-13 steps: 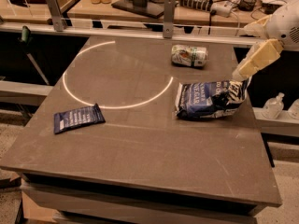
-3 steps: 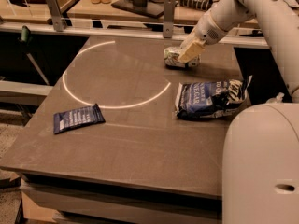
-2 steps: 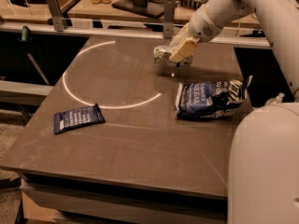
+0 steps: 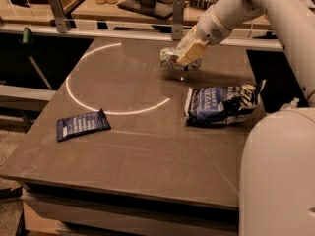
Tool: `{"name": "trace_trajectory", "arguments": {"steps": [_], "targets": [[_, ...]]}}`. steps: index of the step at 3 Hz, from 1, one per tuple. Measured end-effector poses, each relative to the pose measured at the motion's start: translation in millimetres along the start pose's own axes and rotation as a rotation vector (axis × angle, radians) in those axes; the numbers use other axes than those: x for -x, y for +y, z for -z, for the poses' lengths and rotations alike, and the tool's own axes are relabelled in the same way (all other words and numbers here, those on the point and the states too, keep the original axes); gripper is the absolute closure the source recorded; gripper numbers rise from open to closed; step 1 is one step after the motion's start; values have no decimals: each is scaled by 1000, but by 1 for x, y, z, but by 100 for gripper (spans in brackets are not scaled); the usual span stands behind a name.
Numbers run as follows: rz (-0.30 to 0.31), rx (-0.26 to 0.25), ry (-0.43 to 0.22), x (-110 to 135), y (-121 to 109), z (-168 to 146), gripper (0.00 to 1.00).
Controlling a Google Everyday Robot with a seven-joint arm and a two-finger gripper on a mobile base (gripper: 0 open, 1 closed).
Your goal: Move 7up can near rxbar blueberry
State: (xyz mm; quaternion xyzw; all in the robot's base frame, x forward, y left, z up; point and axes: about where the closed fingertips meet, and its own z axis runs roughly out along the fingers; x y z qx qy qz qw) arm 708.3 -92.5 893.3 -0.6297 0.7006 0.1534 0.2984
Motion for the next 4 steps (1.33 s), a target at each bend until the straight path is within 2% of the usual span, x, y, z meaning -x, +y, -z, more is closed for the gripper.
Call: {"name": "trace_trajectory", "arguments": {"steps": [2,4], "targets": [[72,44,-19,42,37,-12,100],[72,117,-43,69,99,-57,100]]}}
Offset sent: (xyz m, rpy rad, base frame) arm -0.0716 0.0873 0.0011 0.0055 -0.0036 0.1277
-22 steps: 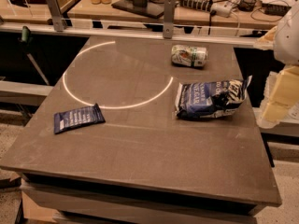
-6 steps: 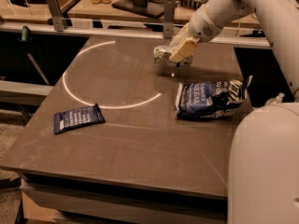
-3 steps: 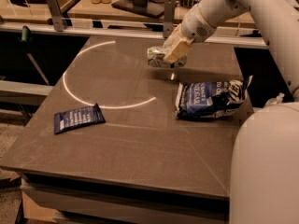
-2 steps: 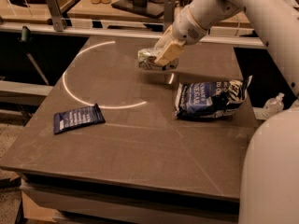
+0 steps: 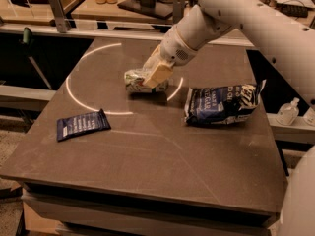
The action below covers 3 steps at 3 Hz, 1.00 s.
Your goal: Move 7up can near rxbar blueberry
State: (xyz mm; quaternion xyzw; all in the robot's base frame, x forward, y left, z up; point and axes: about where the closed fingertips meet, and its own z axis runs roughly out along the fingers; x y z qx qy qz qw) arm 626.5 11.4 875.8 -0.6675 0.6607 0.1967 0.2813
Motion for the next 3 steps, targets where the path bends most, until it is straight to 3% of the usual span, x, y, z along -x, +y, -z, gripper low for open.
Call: {"name": "trace_trajectory", "arguments": {"steps": [1,3], "targets": [[1,82,-40,19,33,-22,98],[-1,191,-70,34,60,-42,52]]}}
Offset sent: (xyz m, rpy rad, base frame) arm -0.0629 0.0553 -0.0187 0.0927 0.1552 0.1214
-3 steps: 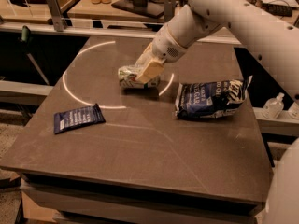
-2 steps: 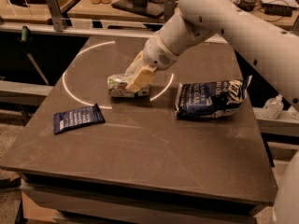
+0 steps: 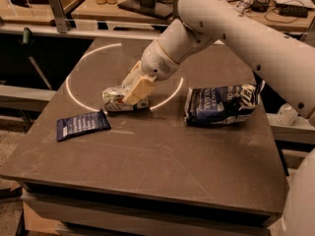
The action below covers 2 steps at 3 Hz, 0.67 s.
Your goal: Move 7up can near rxbar blueberry
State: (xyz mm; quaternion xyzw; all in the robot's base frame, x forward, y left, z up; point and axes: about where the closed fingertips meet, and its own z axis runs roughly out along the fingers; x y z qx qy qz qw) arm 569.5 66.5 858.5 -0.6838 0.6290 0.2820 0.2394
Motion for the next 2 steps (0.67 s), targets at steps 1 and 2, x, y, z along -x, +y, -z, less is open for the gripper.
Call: {"name": "trace_trajectory", "arguments": {"steps": [1,2], "targets": [[-5,28,-5,3,6,-6,28],[-12,36,-5,5,8,-6,5]]}}
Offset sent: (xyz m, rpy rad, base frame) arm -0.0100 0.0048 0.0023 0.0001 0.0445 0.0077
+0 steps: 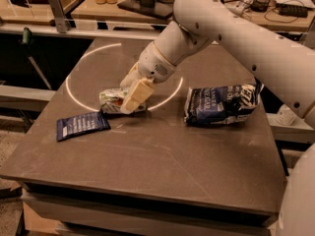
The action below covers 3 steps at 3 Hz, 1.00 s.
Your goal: Move 7up can near rxbar blueberry
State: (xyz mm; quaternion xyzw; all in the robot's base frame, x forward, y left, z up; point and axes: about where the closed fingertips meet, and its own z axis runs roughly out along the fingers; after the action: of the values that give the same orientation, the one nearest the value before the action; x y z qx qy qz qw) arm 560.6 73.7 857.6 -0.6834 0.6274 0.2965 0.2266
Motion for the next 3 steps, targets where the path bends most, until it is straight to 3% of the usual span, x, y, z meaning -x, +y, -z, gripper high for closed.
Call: {"name": "trace_trajectory", "arguments": {"steps": [1,2,3], "targets": [[-12,-5,-13,2,0,2,0],[-49,-115,-46,-6,-17,35,0],[-92,-330,-19,-26,-40,106,0]]}}
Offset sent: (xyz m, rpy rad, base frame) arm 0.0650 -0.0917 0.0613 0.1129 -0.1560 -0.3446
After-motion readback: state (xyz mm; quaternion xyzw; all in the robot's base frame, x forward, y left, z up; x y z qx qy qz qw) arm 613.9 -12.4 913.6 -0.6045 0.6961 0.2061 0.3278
